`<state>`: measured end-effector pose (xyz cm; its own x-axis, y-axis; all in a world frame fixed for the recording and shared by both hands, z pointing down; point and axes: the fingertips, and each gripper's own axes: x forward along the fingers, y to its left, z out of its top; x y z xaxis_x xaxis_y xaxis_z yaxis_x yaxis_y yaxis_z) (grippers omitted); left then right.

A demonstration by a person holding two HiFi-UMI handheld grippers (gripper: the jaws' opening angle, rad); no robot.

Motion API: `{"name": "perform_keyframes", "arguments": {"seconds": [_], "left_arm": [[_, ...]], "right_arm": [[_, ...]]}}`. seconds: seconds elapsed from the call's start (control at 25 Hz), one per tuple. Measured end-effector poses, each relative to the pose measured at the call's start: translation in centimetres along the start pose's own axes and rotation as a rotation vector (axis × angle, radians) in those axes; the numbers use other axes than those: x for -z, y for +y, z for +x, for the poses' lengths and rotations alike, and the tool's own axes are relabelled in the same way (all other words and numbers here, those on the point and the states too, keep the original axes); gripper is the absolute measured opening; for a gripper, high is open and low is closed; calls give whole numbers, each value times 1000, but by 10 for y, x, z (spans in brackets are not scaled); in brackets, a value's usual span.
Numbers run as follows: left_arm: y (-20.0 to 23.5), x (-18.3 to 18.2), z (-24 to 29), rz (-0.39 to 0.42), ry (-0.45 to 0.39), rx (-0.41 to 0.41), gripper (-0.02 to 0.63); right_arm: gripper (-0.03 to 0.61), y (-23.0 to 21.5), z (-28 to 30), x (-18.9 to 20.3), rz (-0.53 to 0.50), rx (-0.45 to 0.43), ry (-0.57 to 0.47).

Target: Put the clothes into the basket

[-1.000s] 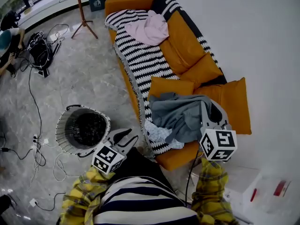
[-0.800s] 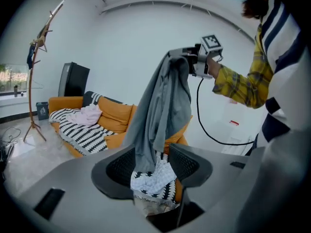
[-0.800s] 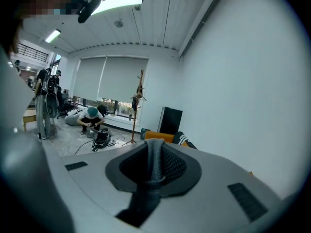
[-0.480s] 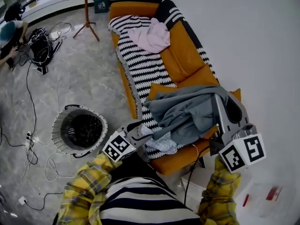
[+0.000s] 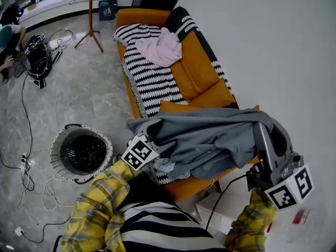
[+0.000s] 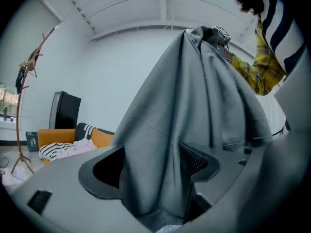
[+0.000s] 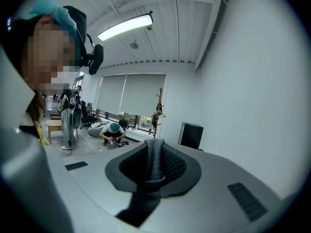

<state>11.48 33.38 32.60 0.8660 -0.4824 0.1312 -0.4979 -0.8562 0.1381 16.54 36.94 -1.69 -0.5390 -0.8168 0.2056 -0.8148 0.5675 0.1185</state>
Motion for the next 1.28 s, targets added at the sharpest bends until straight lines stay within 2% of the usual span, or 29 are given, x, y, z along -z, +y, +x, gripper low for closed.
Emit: {"name": "perform_keyframes", "arguments": {"seconds": [0.2,0.32,0.36,0.48,0.84,1.12,1.28], "left_arm": [[-4,-18,24,56,-34,23,341],[3,-31,17,69,-71,-1,106],[7,-35,11,63,-75,-9,50],[26,-43,-15,47,-68,-53,37],[97,-97,-162,51,-126,-372,34],[107,-152,-298,123,-205,-615,34],[100,-170,-366,139,-251,-715,34]], "right_arm": [[67,8,-13,-11,-32,-3,-8],[67,9,-13,-17,-35,2,-23],[67,9,-11,-18,-31,0,-29],[67,14,-3,-22,-12,-21,-52],[67,47,51,-13,60,-147,-107],[67,103,108,3,140,-329,-130],[67,147,139,12,184,-431,-128]]}}
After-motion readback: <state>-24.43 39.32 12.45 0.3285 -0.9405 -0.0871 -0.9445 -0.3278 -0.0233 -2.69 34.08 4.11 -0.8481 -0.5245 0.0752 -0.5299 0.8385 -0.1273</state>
